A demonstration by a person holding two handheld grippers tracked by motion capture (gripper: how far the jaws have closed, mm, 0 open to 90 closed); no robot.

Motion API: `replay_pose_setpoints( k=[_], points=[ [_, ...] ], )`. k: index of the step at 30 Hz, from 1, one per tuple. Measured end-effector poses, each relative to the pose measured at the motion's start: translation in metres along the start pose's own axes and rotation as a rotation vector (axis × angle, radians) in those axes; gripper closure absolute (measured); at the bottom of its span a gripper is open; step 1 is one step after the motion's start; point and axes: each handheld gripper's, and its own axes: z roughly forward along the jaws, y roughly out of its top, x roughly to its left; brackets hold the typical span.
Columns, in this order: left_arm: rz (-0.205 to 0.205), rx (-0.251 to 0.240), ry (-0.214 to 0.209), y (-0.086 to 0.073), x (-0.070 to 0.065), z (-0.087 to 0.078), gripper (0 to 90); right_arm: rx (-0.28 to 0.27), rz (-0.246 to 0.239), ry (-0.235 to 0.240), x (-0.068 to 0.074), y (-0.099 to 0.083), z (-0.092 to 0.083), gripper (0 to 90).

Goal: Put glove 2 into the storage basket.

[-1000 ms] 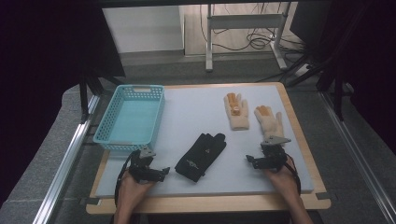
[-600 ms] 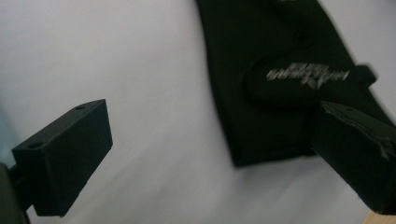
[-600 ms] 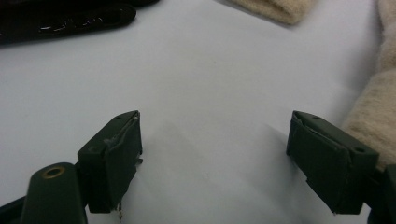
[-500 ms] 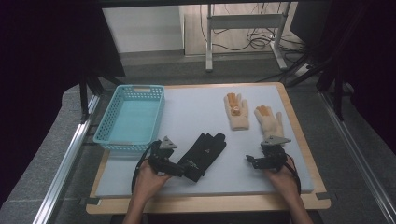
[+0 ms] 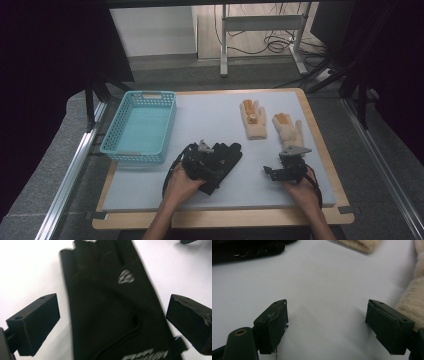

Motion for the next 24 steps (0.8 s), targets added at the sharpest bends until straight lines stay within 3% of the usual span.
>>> replay_pose_setpoints(
  k=[5, 8, 11, 13, 17, 20, 22, 24],
  points=[
    [0.026, 0.047, 0.073, 0.002, -0.004, 0.012, 0.0, 0.000, 0.000, 0.000, 0.000, 0.000, 0.000, 17.8],
    [0.013, 0.073, 0.098, -0.003, -0.002, 0.019, 0.0, 0.000, 0.001, 0.000, 0.000, 0.000, 0.000, 17.8],
    [-0.022, 0.075, 0.056, -0.007, 0.004, 0.021, 0.0, 0.000, 0.000, 0.000, 0.000, 0.000, 0.000, 17.8],
    [-0.013, 0.102, 0.007, -0.008, 0.000, 0.025, 0.0, 0.000, 0.000, 0.000, 0.000, 0.000, 0.000, 17.8],
    [0.032, 0.126, 0.055, -0.007, -0.008, 0.028, 0.0, 0.000, 0.001, 0.000, 0.000, 0.000, 0.000, 17.8],
    [0.002, 0.131, 0.068, -0.006, -0.006, 0.029, 0.0, 0.000, 0.000, 0.000, 0.000, 0.000, 0.000, 17.8],
    [-0.052, 0.123, 0.078, -0.006, -0.001, 0.031, 0.0, 0.000, 0.000, 0.000, 0.000, 0.000, 0.000, 17.8],
    [-0.051, 0.118, 0.077, -0.006, 0.000, 0.032, 0.0, 0.000, 0.000, 0.000, 0.000, 0.000, 0.000, 17.8]
  ],
)
